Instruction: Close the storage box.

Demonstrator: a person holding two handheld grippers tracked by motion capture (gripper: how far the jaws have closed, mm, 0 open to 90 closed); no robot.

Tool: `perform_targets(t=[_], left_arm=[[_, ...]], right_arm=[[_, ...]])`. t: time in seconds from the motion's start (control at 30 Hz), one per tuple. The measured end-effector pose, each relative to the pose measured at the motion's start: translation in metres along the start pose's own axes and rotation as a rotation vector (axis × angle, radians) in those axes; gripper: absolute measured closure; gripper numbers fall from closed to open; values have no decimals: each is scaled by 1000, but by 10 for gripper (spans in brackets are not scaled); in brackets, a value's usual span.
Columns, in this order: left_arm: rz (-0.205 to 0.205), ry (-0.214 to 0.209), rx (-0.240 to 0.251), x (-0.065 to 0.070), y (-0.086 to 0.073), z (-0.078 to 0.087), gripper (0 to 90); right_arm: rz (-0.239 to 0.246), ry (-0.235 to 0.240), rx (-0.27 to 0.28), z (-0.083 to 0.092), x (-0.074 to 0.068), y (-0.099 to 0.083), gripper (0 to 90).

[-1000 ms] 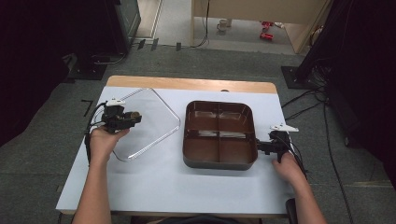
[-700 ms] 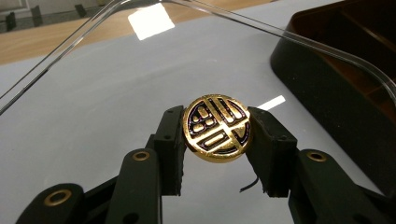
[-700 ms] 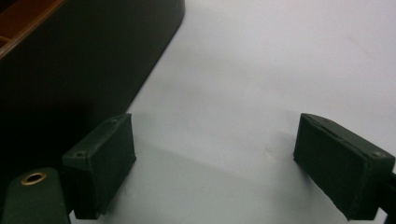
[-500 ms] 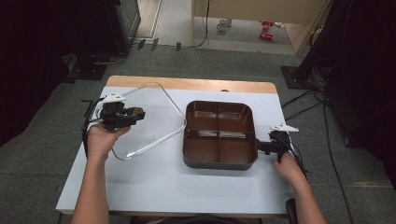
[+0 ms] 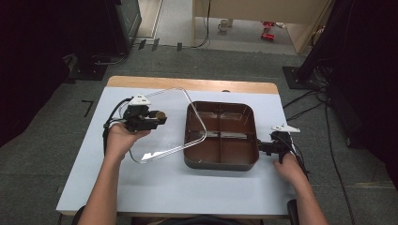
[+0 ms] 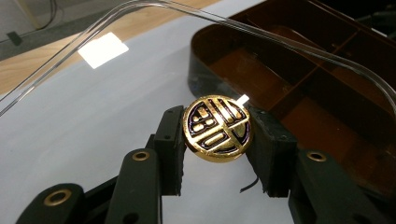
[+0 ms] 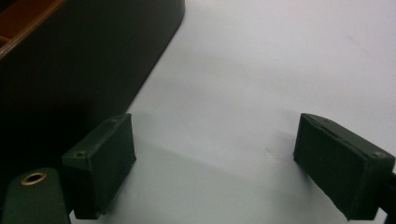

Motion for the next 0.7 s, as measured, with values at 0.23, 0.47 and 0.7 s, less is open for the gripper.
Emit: perform_targets(t=[0.23,0.47,0.7], left_arm=[[-67,-35,9,16,10,-21,595],[-112,-103,-26,25,28,-45,595],[-137,-154,-40,28,43,-64,595]], right_arm=[[1,0,0,0,0,0,121],[1,1,1,0,0,0,121],[1,1,0,0,0,0,121]])
Point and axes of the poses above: each handheld gripper's, and its own axes: z roughly backward along the jaws, y roughly out of its top, x roughly to its right, the point moved 2 cm from there along -z, roughly forward along the jaws, and after that the axes turned 8 degrees about -z, right-handed, at the moved point
